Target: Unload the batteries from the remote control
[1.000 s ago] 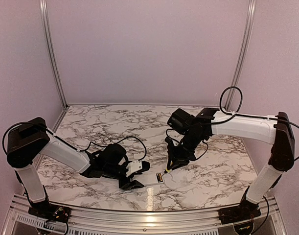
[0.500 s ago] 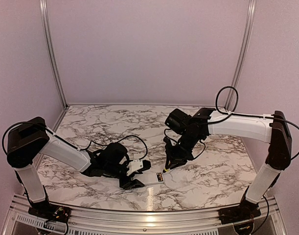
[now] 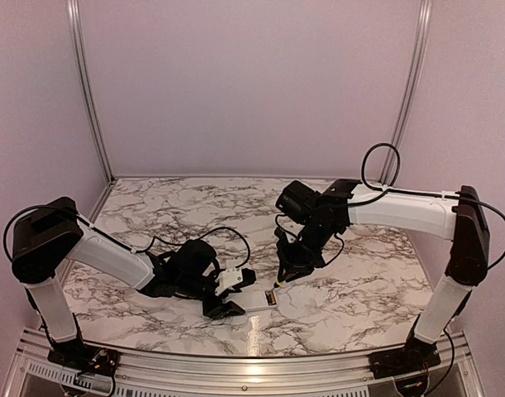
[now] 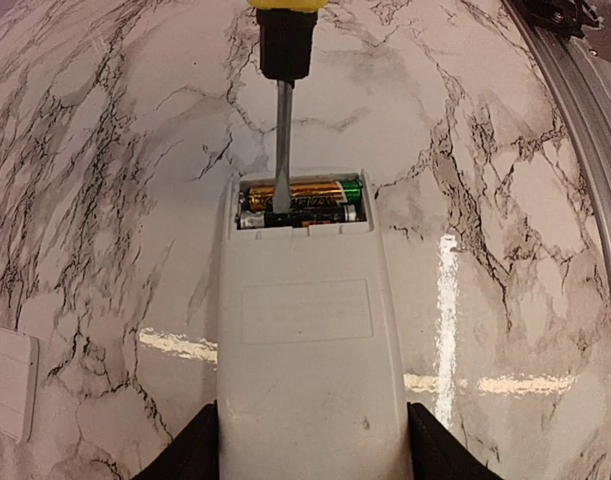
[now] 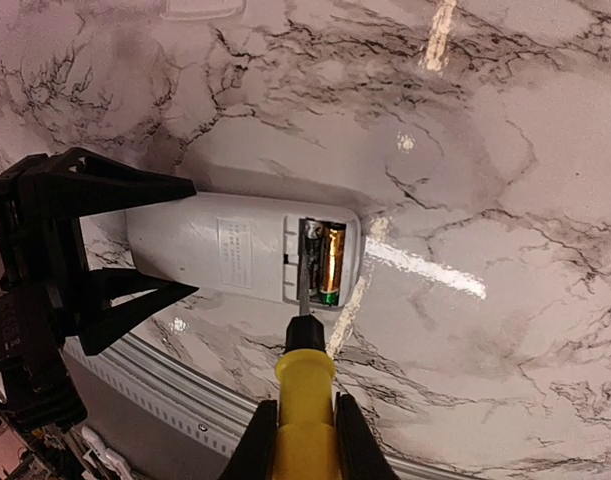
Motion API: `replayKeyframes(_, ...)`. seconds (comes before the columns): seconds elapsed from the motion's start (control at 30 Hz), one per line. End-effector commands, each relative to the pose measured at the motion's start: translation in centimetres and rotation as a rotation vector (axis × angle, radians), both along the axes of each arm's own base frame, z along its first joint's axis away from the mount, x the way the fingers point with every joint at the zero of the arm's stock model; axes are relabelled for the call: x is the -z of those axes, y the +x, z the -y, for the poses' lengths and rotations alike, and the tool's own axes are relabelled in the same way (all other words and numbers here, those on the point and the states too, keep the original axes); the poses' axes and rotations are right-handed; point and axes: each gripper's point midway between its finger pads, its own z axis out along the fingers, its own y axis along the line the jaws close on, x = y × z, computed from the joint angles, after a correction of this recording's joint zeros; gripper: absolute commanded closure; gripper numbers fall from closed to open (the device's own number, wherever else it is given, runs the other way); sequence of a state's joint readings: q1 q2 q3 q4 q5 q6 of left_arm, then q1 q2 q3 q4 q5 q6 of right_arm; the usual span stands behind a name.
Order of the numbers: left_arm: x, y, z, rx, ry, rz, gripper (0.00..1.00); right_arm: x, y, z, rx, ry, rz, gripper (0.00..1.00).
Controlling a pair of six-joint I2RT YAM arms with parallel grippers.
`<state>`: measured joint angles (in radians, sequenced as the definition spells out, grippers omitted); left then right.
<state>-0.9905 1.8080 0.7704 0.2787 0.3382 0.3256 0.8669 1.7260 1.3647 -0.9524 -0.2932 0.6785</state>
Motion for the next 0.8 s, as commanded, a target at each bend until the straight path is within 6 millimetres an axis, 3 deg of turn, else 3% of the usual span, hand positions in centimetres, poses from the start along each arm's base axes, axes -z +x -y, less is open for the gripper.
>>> replayKeyframes(0.0,0.1,0.1,0.4,-0.005,0.009,-0.005,1.00,0.1,0.0,-0.1,-0.016,-0.032,0.008,1.00)
replayKeyframes(0.23,0.4,0.0,0.1,-0.005,0.017,-0.009,1.00,0.4,-0.2,0.8,-0.013,-0.080,0.019,1.00)
replayKeyframes(0.77,0.3,-0.1,0.2,0.003,0.025,-0.014,1.00,1.4,-0.2,0.4,-0.026,-0.099,0.020,1.00)
